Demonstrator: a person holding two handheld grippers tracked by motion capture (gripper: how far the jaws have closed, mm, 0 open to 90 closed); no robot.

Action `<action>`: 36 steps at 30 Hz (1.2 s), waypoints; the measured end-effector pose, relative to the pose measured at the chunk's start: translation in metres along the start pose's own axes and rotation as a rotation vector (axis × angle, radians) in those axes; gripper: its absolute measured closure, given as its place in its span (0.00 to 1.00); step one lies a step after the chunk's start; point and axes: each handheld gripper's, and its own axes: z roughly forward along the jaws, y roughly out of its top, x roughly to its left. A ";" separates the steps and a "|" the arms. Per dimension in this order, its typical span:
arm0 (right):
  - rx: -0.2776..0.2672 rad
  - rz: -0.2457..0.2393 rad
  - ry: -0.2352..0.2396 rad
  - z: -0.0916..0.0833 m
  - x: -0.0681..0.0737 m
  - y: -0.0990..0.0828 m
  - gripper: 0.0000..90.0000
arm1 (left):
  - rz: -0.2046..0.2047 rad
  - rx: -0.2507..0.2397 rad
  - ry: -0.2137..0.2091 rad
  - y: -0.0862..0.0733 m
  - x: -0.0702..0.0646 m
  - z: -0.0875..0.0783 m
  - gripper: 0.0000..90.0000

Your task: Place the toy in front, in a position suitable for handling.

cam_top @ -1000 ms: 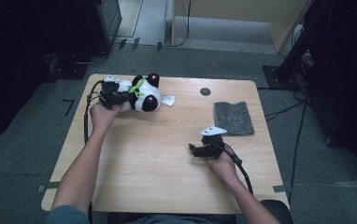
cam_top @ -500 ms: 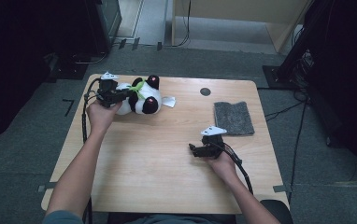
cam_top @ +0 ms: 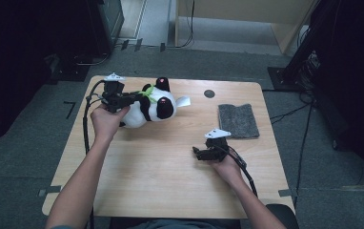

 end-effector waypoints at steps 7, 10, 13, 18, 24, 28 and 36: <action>0.014 0.015 -0.009 -0.002 -0.002 0.002 0.27 | 0.007 0.008 -0.028 -0.006 -0.025 0.001 0.90; 0.028 0.017 -0.005 -0.004 -0.003 0.003 0.29 | 0.003 0.019 -0.037 -0.011 -0.029 0.002 0.90; 0.033 0.011 -0.001 -0.005 -0.004 0.004 0.32 | -0.011 0.019 -0.066 -0.021 -0.038 0.003 0.90; 0.025 0.015 0.007 -0.006 -0.006 0.007 0.32 | 0.003 0.020 -0.084 -0.029 -0.052 0.003 0.90; 0.015 0.024 0.003 -0.009 -0.011 0.007 0.32 | 0.017 0.030 -0.101 -0.043 -0.067 0.014 0.89; 0.018 0.033 0.003 -0.010 -0.013 0.007 0.32 | 0.042 0.018 -0.087 -0.047 -0.071 0.018 0.88; -0.007 0.062 -0.003 -0.015 -0.019 0.008 0.31 | 0.070 -0.006 -0.097 -0.049 -0.069 0.015 0.60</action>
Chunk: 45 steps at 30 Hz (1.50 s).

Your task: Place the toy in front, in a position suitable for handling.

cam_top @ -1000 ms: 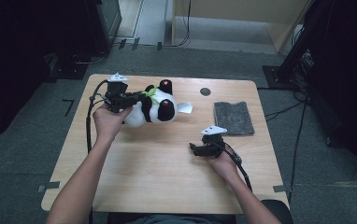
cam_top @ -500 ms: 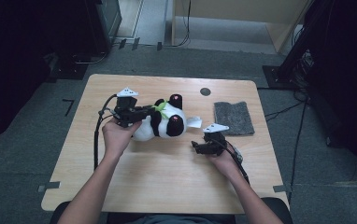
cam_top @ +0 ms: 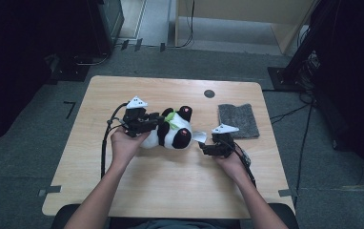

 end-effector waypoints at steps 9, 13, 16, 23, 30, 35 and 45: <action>-0.057 0.039 0.002 -0.010 -0.007 0.004 0.31 | 0.000 -0.049 -0.018 -0.011 0.011 -0.009 0.45; -0.047 0.057 0.015 -0.012 -0.014 0.004 0.31 | 0.020 -0.048 -0.002 -0.015 0.013 -0.011 0.44; 0.032 0.041 0.004 -0.010 -0.018 0.009 0.27 | 0.025 -0.055 0.002 -0.019 0.014 -0.015 0.42; -0.012 0.058 0.008 -0.013 -0.023 0.011 0.26 | 0.024 -0.052 0.024 -0.031 0.023 -0.025 0.33; -0.011 0.057 0.000 -0.012 -0.027 0.017 0.24 | 0.013 -0.051 0.036 -0.044 0.027 -0.036 0.29; -0.002 0.077 0.000 -0.011 -0.032 0.016 0.27 | 0.023 -0.046 0.050 -0.051 0.026 -0.037 0.29; -0.042 0.119 -0.034 -0.018 -0.054 0.015 0.31 | 0.054 0.039 0.057 -0.057 0.020 -0.038 0.25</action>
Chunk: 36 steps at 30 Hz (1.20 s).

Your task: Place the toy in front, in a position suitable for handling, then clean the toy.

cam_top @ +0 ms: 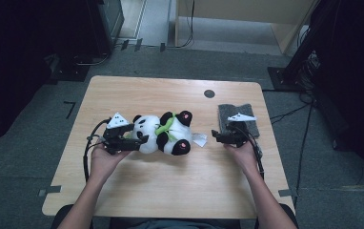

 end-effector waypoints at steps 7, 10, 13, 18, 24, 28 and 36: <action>-0.029 0.010 -0.047 -0.004 -0.017 0.004 0.32 | 0.004 -0.031 0.004 0.003 -0.008 0.008 0.23; -0.055 0.010 -0.085 -0.006 -0.028 0.005 0.32 | -0.005 -0.044 0.009 0.002 -0.010 0.007 0.23; -0.067 0.025 -0.100 -0.005 -0.036 0.005 0.32 | -0.050 -0.079 -0.014 -0.003 -0.010 0.006 0.24; -0.072 0.028 -0.129 0.000 -0.048 0.008 0.32 | -0.043 -0.077 0.001 -0.008 -0.012 0.003 0.24; -0.057 0.051 -0.140 0.011 -0.059 0.004 0.32 | -0.070 -0.067 0.021 -0.020 -0.008 0.000 0.22; -0.067 0.076 -0.145 0.013 -0.063 0.003 0.32 | -0.075 -0.075 0.027 -0.026 -0.005 -0.001 0.22; -0.022 0.031 -0.211 0.022 -0.066 -0.004 0.31 | -0.086 -0.071 0.037 -0.036 0.006 -0.001 0.21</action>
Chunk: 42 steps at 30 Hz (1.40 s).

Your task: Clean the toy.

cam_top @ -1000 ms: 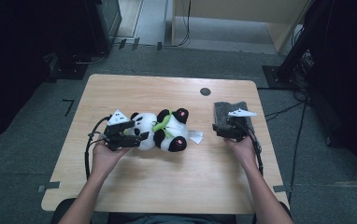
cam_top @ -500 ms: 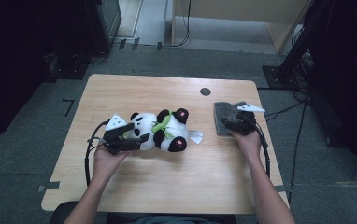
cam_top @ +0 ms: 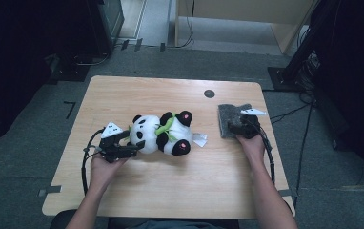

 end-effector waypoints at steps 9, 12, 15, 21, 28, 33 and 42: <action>0.015 -0.018 -0.021 0.007 0.003 -0.004 0.21 | 0.008 0.016 0.000 -0.001 0.002 0.005 0.21; 0.018 -0.016 -0.031 0.007 0.004 -0.004 0.21 | 0.013 0.018 -0.004 -0.002 0.003 0.007 0.21; 0.019 -0.015 -0.025 0.007 0.003 -0.004 0.25 | 0.010 0.022 -0.009 -0.003 0.004 0.009 0.21; 0.010 0.012 -0.038 0.006 0.002 -0.005 0.38 | -0.002 0.022 -0.015 -0.003 0.005 0.011 0.19; -0.007 0.009 -0.048 0.003 0.001 -0.007 0.58 | -0.002 0.014 -0.044 -0.006 0.012 0.018 0.14; -0.012 0.000 -0.048 0.001 0.000 -0.008 0.69 | 0.008 0.018 -0.061 -0.010 0.016 0.022 0.11; 0.017 0.020 -0.027 -0.002 -0.005 -0.004 0.80 | 0.028 0.041 -0.017 -0.009 0.015 0.025 0.00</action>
